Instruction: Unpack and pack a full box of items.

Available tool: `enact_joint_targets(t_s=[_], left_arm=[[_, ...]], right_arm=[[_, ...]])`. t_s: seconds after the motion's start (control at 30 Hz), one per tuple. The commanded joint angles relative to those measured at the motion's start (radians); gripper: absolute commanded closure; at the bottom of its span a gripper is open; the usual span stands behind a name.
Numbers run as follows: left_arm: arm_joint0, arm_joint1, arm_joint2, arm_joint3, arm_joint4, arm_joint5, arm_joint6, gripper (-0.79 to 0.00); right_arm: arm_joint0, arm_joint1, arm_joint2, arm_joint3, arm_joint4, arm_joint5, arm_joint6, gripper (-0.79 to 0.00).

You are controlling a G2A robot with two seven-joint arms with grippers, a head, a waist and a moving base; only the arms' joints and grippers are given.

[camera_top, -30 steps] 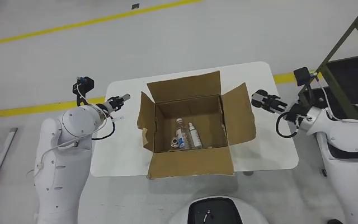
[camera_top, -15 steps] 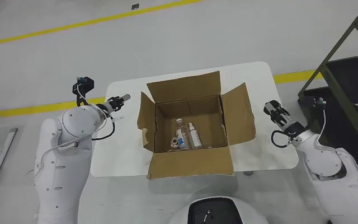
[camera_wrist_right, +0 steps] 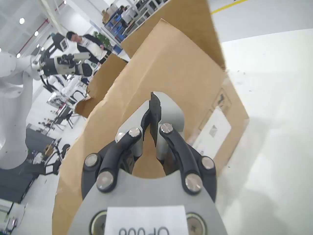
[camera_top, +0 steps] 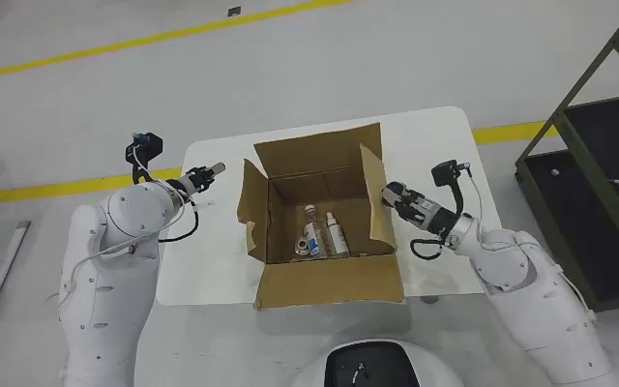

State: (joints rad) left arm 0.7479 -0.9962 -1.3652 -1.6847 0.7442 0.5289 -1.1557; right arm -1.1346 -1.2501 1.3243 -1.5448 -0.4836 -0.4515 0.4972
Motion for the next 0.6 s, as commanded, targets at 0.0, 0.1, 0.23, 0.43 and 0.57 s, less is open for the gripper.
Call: enact_joint_targets(t_s=[0.0,0.1,0.23,0.43,0.57], left_arm=[[0.0,0.0,0.0,0.0,0.0,0.0,0.0,-0.785],[0.0,0.0,0.0,0.0,0.0,0.0,0.0,-0.785],[0.0,0.0,0.0,0.0,0.0,0.0,0.0,-0.785],[0.0,0.0,0.0,0.0,0.0,0.0,0.0,-0.785],[0.0,0.0,0.0,0.0,0.0,0.0,0.0,-0.785]], right_arm=[[0.012,0.001,-0.018,-0.006,-0.02,-0.004,0.047,0.0],[0.033,0.004,-0.045,-0.008,-0.073,0.002,0.105,0.0],[0.055,0.005,-0.079,-0.003,-0.098,0.023,0.169,0.0],[0.089,0.006,-0.09,-0.003,-0.076,0.057,0.202,0.0],[0.101,0.008,-0.071,-0.017,-0.027,0.066,0.188,0.0]])
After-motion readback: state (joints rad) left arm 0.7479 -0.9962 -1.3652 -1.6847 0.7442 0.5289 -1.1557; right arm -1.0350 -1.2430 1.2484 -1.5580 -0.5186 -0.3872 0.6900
